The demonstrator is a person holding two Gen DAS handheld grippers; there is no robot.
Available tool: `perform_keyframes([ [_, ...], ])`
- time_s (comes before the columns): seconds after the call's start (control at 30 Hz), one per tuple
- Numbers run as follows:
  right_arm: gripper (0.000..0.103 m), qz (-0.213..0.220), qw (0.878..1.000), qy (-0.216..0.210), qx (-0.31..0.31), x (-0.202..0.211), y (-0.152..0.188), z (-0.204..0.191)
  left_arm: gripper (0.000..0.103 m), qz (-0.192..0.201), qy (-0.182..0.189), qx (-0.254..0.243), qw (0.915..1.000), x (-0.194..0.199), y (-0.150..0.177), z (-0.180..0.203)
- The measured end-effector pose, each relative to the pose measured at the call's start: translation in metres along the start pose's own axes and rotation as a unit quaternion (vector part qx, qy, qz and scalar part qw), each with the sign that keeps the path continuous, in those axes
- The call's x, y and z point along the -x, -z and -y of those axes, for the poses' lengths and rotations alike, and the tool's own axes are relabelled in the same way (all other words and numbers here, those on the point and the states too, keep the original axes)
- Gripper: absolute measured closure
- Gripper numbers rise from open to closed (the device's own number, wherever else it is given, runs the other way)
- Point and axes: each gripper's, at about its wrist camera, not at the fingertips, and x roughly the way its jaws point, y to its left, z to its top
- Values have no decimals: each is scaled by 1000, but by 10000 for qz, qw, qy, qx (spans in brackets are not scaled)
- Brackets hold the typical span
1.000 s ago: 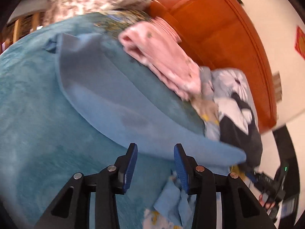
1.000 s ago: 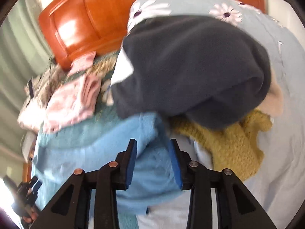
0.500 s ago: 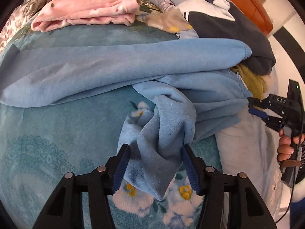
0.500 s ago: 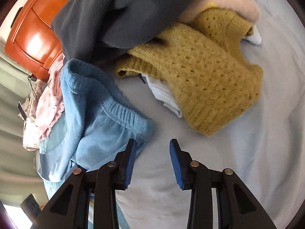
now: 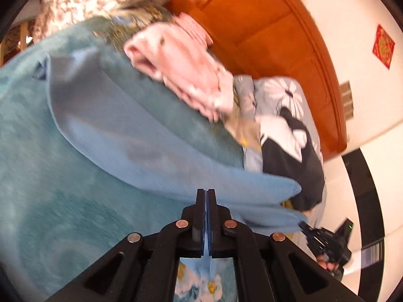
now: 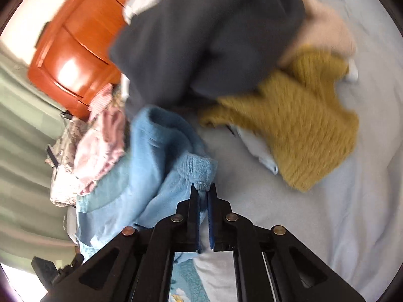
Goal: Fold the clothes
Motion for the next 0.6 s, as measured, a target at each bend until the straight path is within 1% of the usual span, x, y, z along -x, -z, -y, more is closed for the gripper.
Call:
perform_keyframes([
  [0.07, 99, 290, 9994, -79, 158, 22, -5, -9, 101, 5, 22, 2, 10000, 2, -7, -1],
  [0.1, 99, 357, 9991, -97, 224, 29, -9, -13, 101, -9, 12, -40, 10000, 0, -5, 1],
  [0.17, 99, 340, 9989, -76, 328, 31, -16, -21, 101, -174, -45, -213, 9996, -12, 3, 7],
  [0.2, 99, 334, 9988, -50, 356, 31, -17, -24, 100, -324, -73, -335, 9989, -20, 11, 12],
  [0.27, 99, 345, 9987, -38, 365, 31, -21, -33, 99, -632, -252, -696, 9953, -39, 33, 25],
  [0.3, 98, 346, 9988, -56, 351, 29, -22, -38, 94, -835, -363, -911, 9917, -52, 47, 32],
  [0.33, 98, 344, 9988, -69, 347, 29, -22, -37, 83, -1057, -431, -1094, 9874, -63, 61, 39],
  [0.37, 98, 340, 9988, -84, 345, 29, -22, -36, 76, -1284, -450, -1266, 9826, -74, 75, 46],
  [0.4, 98, 337, 9988, -104, 340, 32, -21, -35, 63, -1480, -420, -1450, 9774, -83, 86, 52],
  [0.43, 98, 334, 9988, -126, 326, 34, -21, -33, 55, -1613, -399, -1582, 9733, -87, 94, 58],
  [0.47, 98, 329, 9989, -151, 310, 35, -22, -32, 52, -1741, -378, -1708, 9691, -92, 101, 64],
  [0.53, 98, 322, 9989, -180, 291, 34, -23, -31, 40, -1964, -382, -1904, 9611, -99, 112, 72],
  [0.6, 98, 321, 9989, -215, 256, 33, -23, -30, 36, -2166, -469, -2021, 9539, -104, 118, 75],
])
